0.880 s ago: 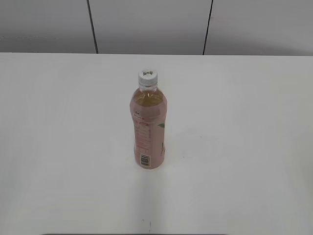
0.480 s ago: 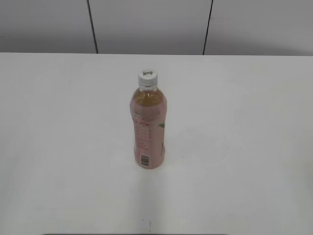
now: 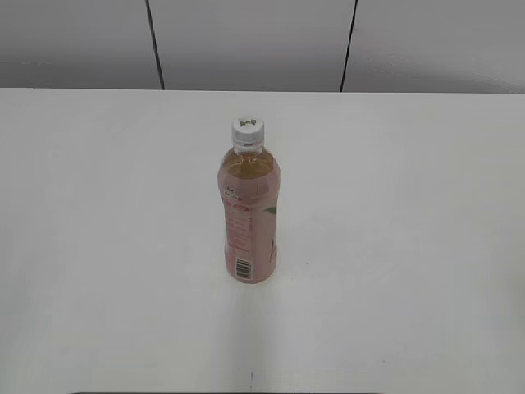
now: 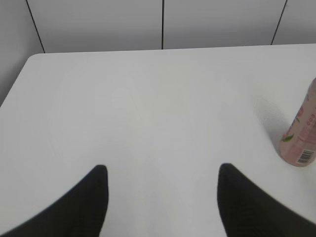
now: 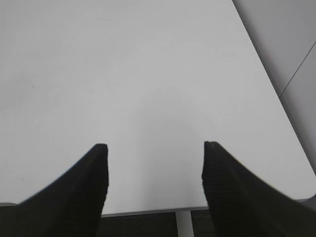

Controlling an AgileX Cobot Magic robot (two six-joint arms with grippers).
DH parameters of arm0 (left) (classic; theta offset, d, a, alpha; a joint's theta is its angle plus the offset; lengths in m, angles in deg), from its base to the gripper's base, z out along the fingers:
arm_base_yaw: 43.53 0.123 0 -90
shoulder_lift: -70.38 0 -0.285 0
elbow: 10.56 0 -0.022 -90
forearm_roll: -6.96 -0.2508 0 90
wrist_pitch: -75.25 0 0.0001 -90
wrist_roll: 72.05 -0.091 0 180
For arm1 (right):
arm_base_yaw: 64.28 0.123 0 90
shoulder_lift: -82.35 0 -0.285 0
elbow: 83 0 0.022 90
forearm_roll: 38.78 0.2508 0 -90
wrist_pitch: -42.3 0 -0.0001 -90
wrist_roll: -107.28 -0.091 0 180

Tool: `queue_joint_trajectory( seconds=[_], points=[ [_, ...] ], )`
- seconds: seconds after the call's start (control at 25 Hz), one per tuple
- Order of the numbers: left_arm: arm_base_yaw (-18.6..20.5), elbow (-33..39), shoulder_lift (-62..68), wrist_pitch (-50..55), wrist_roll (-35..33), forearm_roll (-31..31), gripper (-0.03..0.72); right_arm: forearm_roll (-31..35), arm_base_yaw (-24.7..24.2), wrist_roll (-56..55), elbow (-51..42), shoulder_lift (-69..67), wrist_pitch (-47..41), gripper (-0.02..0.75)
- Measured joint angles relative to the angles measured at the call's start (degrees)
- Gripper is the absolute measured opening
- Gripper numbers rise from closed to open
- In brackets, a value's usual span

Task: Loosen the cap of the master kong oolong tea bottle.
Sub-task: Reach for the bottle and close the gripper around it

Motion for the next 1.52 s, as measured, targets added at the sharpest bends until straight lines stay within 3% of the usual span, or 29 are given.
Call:
queue_joint_trajectory(
  seconds=[0.24,0.4,0.6,0.8,1.0,1.12,1.36,1.52],
  points=[
    [0.0,-0.6,0.0,-2.4,0.0,1.8,0.433,0.0,0.0,0.0,0.0,0.0,0.0,0.459],
    [0.0,-0.3,0.3,-17.4,0.0,6.1,0.433,0.0,0.0,0.0,0.0,0.0,0.0,0.459],
    [0.0,6.7,8.4,-31.7,-0.7,8.9,0.417,0.0,0.0,0.0,0.0,0.0,0.0,0.459],
    [0.0,13.0,19.9,-44.0,-11.1,15.0,0.36,0.0,0.0,0.0,0.0,0.0,0.0,0.459],
    [-1.0,14.1,33.6,-51.6,-16.0,16.4,0.352,0.0,0.0,0.0,0.0,0.0,0.0,0.459],
    [-5.2,14.1,41.4,-57.8,-16.5,15.8,0.352,0.0,0.0,0.0,0.0,0.0,0.0,0.459],
    [-19.9,14.1,58.4,-71.0,-16.6,12.0,0.352,0.1,0.0,0.0,0.0,0.0,0.0,0.459],
    [-27.4,14.1,68.3,-79.6,-15.2,11.4,0.352,0.2,0.0,0.0,0.0,0.0,0.0,0.459]
  ],
)
